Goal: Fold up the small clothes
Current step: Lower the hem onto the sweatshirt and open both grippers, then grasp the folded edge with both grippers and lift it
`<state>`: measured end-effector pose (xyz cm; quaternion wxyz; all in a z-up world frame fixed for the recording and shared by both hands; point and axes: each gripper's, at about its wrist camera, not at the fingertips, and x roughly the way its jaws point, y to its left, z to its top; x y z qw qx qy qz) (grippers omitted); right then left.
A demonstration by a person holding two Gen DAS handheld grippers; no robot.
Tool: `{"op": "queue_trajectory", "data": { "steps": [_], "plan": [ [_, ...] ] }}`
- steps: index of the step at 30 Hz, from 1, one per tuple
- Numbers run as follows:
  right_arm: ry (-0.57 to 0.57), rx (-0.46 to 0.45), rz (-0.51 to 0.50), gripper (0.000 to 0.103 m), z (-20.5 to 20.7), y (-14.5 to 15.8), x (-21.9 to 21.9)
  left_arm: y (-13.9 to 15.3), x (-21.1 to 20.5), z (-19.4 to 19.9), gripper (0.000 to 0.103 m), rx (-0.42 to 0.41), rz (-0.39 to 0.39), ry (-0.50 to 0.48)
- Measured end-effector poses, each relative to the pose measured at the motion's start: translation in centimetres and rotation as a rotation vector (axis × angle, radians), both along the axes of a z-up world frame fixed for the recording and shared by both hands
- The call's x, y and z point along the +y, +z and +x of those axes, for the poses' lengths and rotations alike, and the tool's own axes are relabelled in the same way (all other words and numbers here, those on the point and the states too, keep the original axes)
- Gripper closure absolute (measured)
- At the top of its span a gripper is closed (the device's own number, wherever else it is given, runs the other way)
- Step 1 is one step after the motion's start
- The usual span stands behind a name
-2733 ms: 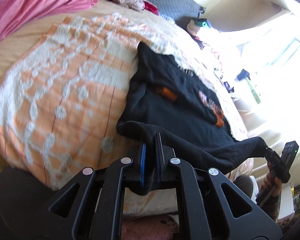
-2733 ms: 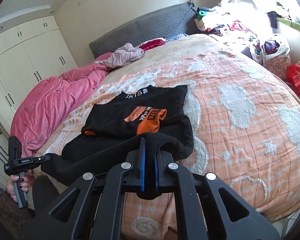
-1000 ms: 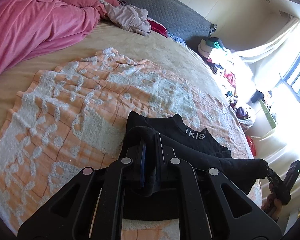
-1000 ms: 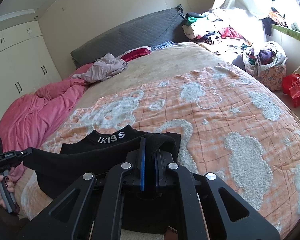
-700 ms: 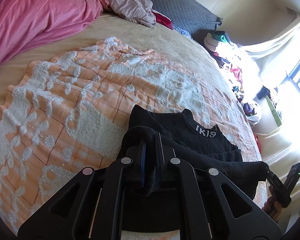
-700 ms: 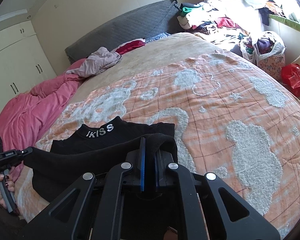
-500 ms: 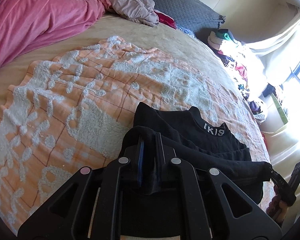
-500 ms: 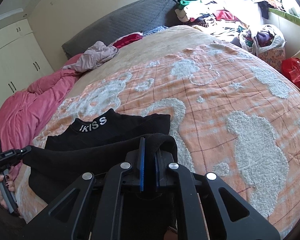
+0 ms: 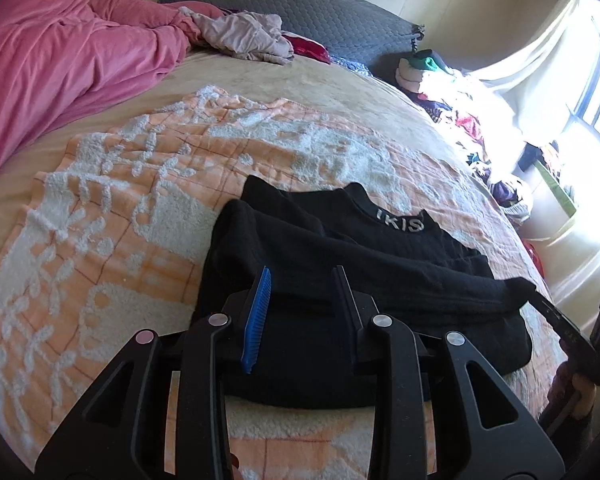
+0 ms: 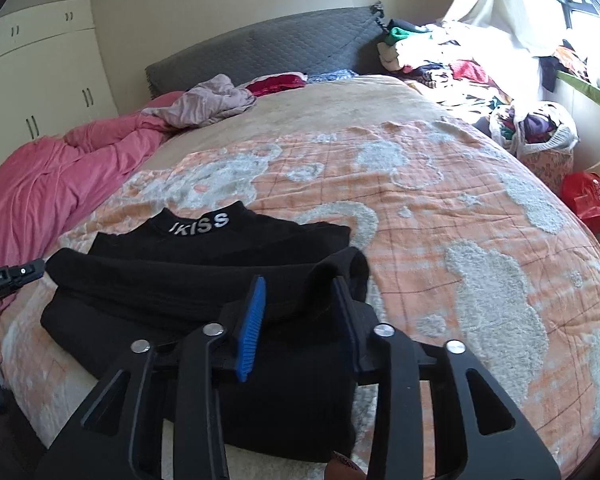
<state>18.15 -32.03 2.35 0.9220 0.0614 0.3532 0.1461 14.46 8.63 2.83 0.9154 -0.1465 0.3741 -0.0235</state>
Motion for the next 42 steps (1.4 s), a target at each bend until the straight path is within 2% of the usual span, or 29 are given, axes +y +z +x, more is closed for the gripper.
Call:
{"op": "queue_trajectory", "data": {
  "steps": [1,2,12,15,19,25,32,35,38,42],
  "plan": [
    [0.030,0.008,-0.007,0.087,-0.1,-0.2,0.8,-0.2,-0.6,-0.4,0.089,0.004,0.010,-0.017],
    [0.048,0.010,-0.026,0.088,-0.2,-0.3,1.6,-0.5,-1.3,-0.7,0.090,0.013,0.018,-0.038],
    [0.217,0.104,-0.111,0.088,-1.0,-2.5,6.9,-3.2,-4.5,-0.4,0.090,0.090,0.112,-0.113],
    [0.207,0.135,-0.160,0.088,-0.8,-3.5,7.6,-4.0,-5.1,0.5,0.090,0.108,0.144,-0.116],
    [0.192,0.126,-0.179,0.089,-0.3,-3.7,7.6,-4.4,-5.5,1.8,0.090,0.120,0.169,-0.118],
    [0.169,0.142,-0.170,0.090,1.7,-4.2,7.3,-5.1,-5.9,4.4,0.090,0.134,0.198,-0.127],
    [0.131,0.145,-0.100,0.089,4.7,-4.2,6.5,-5.1,-5.6,7.6,0.088,0.140,0.180,-0.123],
    [0.088,0.132,-0.105,0.086,5.6,-3.8,5.7,-5.0,-5.6,8.8,0.088,0.140,0.183,-0.119],
    [0.045,0.120,-0.088,0.086,6.7,-3.0,4.1,-5.0,-5.0,10.2,0.087,0.151,0.154,-0.103],
    [0.002,0.061,-0.086,0.082,7.7,-1.7,1.9,-3.9,-3.6,10.8,0.076,0.125,0.123,-0.054]
  ]
}}
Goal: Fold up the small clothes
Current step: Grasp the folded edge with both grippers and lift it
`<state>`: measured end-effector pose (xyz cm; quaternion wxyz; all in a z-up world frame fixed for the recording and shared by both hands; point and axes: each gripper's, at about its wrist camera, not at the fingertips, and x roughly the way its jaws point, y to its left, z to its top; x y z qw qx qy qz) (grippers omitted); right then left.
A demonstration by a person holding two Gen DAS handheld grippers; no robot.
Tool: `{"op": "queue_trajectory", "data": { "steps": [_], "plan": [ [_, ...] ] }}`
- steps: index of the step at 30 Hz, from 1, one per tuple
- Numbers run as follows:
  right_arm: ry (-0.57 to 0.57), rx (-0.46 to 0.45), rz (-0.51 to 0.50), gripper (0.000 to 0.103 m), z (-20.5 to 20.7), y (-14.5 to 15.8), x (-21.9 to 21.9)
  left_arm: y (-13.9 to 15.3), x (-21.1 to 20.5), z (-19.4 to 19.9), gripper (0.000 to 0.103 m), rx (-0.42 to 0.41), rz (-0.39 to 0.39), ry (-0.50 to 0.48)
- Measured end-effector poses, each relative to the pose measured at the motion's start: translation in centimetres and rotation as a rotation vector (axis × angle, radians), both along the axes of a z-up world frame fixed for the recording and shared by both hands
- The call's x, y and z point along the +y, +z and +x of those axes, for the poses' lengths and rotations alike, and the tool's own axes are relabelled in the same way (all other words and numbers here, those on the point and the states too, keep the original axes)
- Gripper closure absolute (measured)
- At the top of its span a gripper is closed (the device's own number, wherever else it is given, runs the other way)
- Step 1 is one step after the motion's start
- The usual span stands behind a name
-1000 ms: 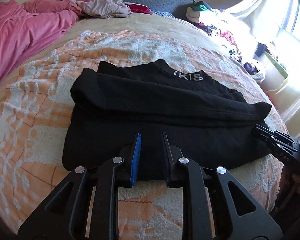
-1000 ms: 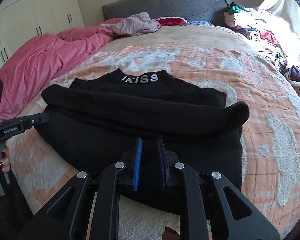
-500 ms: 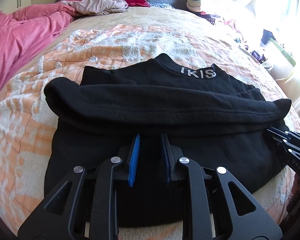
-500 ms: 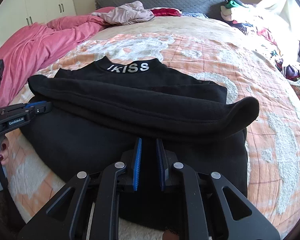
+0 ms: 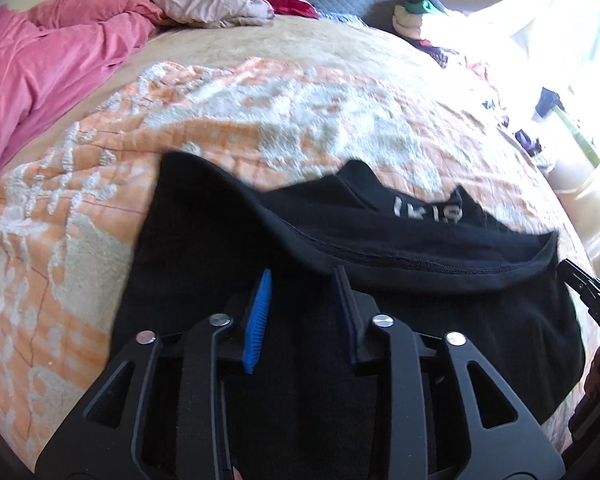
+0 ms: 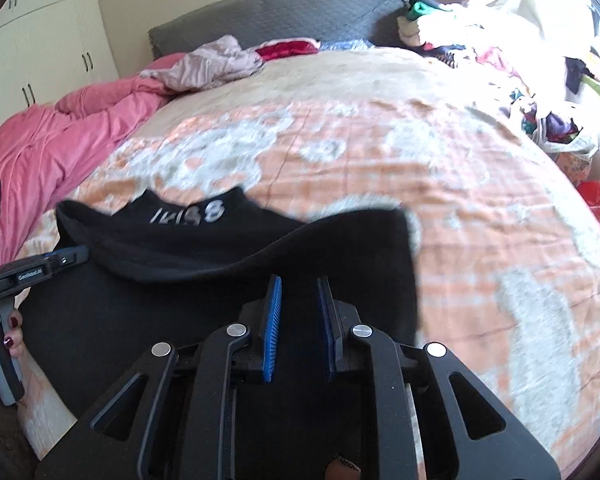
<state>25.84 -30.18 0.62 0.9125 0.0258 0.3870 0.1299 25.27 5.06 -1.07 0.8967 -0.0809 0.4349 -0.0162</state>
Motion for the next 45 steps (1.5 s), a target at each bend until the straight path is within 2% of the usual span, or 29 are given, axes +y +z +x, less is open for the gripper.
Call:
{"op": "queue_trajectory", "data": {
  "steps": [2,4,6,8,13,15,16,19,22,24,26,29,31,39,42,45],
  "plan": [
    [-0.034,-0.004,0.010,0.072,0.5,0.2,-1.5,0.7,1.3,-0.3,0.069,-0.028,-0.030,0.033],
    [-0.063,0.015,0.030,0.070,1.0,0.0,-3.0,1.2,2.8,-0.6,0.052,-0.048,-0.073,0.072],
    [-0.081,0.048,0.048,0.065,1.4,-0.5,-3.9,1.1,4.5,-0.7,0.052,-0.048,-0.091,0.120],
    [-0.076,0.084,0.066,0.051,1.8,-1.0,-4.4,0.7,5.9,-0.6,0.052,-0.034,-0.104,0.157],
    [-0.057,0.130,0.020,0.047,2.8,-2.5,-3.7,-0.5,8.0,0.3,0.050,-0.004,-0.105,0.203],
    [-0.054,0.146,0.021,0.047,3.0,-3.1,-3.5,-0.9,8.6,0.5,0.050,0.002,-0.137,0.201],
    [-0.058,0.147,0.021,0.047,3.0,-3.3,-3.4,-1.1,8.8,0.6,0.050,0.003,-0.148,0.195],
    [-0.051,0.139,0.049,0.067,2.8,-3.1,-3.5,-1.4,8.5,0.7,0.050,-0.008,-0.152,0.172],
    [-0.052,0.112,0.045,0.082,2.5,-2.5,-3.4,-1.7,8.1,0.7,0.053,-0.019,-0.155,0.160],
    [-0.050,0.098,0.037,0.084,2.3,-2.2,-3.4,-2.0,8.1,0.8,0.063,-0.019,-0.157,0.163],
    [-0.047,0.085,0.031,0.090,2.2,-2.0,-3.3,-2.1,8.0,0.8,0.081,-0.019,-0.163,0.156],
    [-0.043,0.062,0.025,0.094,2.1,-1.6,-3.2,-1.7,7.6,0.7,0.092,-0.034,-0.127,0.146],
    [-0.048,0.037,0.023,0.095,1.9,-1.2,-3.2,-1.3,7.4,0.5,0.094,-0.055,-0.123,0.150],
    [-0.097,-0.034,0.080,0.096,1.7,0.2,-4.3,0.8,8.6,-0.8,0.099,-0.164,-0.192,0.188],
    [-0.110,-0.022,0.078,0.096,2.3,-0.3,-4.3,0.8,8.3,-0.4,0.099,-0.169,-0.158,0.189],
    [-0.108,-0.007,0.039,0.096,3.0,-1.1,-3.7,-0.2,8.0,0.4,0.098,-0.139,-0.120,0.188]
  ]
}}
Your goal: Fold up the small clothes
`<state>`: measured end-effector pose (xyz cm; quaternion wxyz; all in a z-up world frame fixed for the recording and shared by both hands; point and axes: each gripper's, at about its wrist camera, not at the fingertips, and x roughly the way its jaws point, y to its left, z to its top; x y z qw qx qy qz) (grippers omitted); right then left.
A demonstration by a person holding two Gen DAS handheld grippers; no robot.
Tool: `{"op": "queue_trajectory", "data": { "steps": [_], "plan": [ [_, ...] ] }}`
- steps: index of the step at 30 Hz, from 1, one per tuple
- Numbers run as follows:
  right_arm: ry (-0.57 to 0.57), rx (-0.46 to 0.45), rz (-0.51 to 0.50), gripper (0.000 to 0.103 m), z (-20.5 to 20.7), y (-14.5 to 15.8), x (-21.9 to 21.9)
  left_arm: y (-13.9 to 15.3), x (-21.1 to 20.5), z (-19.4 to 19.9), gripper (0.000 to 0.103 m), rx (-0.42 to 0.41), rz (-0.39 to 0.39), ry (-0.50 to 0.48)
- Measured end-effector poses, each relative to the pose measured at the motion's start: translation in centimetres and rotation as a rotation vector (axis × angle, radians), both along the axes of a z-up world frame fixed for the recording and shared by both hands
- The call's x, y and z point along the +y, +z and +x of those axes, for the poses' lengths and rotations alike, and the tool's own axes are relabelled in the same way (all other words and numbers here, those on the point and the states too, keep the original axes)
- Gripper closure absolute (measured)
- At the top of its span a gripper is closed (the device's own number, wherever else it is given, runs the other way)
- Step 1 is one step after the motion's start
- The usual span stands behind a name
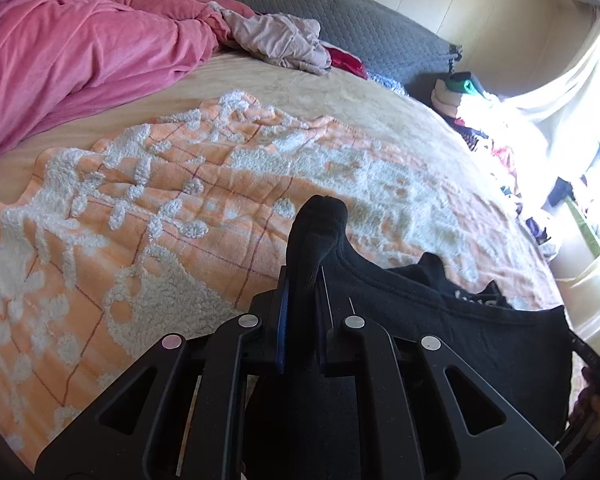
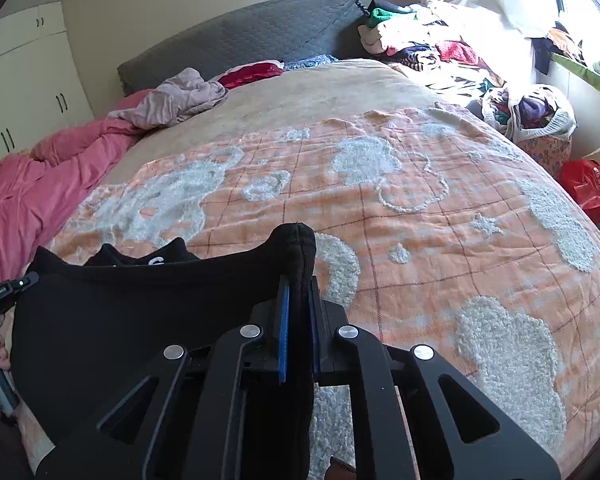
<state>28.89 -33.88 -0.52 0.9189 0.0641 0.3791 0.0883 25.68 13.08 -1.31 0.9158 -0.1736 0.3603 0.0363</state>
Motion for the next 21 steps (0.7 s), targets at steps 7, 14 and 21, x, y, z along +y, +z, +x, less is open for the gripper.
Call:
{"op": "queue_trajectory", "data": {
  "steps": [7,14,21],
  "plan": [
    [-0.040,0.115,-0.029,0.089,1.2,-2.8,-0.4,-2.0,0.4,0.5,0.092,0.060,0.005,0.031],
    [-0.069,0.099,-0.096,0.069,0.5,-2.3,-0.5,-1.7,-0.1,0.0,0.082,0.090,0.050,0.034],
    [-0.075,0.047,-0.209,0.060,-0.8,-1.7,0.6,-2.0,-0.6,-1.2,0.067,0.121,0.084,0.033]
  ]
}}
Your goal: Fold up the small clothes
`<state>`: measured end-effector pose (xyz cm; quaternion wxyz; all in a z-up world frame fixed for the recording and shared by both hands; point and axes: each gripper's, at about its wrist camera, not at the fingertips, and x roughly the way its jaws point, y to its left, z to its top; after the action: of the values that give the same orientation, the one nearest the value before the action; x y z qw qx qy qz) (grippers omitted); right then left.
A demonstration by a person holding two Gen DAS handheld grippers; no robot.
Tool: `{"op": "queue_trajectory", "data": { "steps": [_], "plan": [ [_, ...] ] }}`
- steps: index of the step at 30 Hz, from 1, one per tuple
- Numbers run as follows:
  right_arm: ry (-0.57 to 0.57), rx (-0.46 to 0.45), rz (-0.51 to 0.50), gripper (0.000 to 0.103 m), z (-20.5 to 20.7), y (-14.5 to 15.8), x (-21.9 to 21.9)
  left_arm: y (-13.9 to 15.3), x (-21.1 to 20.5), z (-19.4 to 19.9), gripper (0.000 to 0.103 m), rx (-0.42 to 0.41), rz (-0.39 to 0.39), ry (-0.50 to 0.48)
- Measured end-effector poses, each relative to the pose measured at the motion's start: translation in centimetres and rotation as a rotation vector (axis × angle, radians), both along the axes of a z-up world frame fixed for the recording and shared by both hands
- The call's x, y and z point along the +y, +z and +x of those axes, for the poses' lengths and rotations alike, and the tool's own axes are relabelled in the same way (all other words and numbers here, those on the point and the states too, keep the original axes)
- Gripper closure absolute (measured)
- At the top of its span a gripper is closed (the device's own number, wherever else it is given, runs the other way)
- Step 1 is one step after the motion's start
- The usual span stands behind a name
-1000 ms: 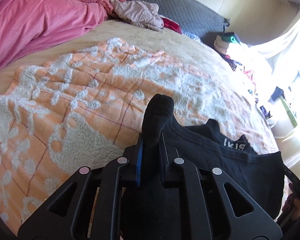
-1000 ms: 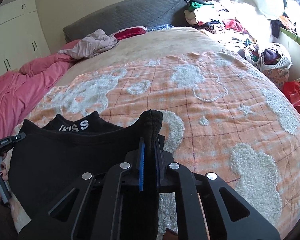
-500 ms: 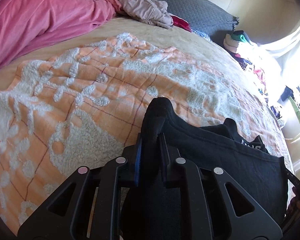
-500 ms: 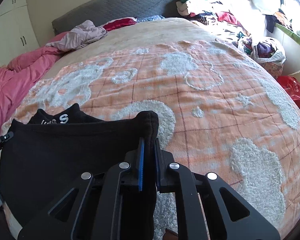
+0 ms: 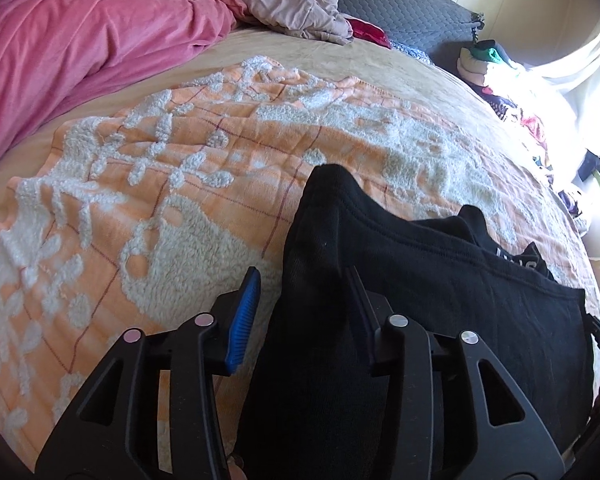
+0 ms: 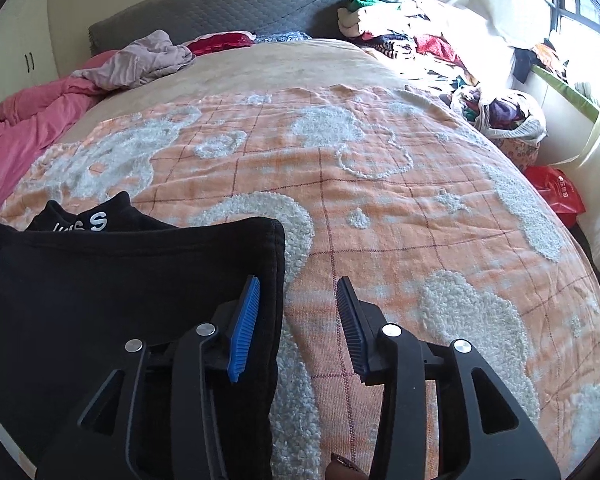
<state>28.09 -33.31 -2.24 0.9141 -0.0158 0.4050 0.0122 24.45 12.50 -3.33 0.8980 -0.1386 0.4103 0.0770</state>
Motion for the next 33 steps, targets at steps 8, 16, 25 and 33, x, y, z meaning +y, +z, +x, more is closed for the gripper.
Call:
{"op": "queue_trajectory", "data": {
  "steps": [8,16,25,33],
  "plan": [
    [0.002,-0.019,-0.104,0.046,-2.9,-0.2,1.1,-0.1,-0.1,-1.6,0.046,0.033,0.016,-0.027],
    [0.005,-0.079,-0.054,0.032,-6.9,1.8,3.3,-0.1,0.2,-3.8,0.038,0.051,0.013,-0.068],
    [0.262,-0.132,-0.088,0.016,-12.9,2.4,13.5,0.4,1.8,-6.0,0.021,0.071,-0.011,-0.087],
    [0.497,-0.119,-0.173,0.014,-16.3,1.1,23.3,1.2,4.0,-6.8,0.015,0.054,-0.034,-0.055]
  ]
}}
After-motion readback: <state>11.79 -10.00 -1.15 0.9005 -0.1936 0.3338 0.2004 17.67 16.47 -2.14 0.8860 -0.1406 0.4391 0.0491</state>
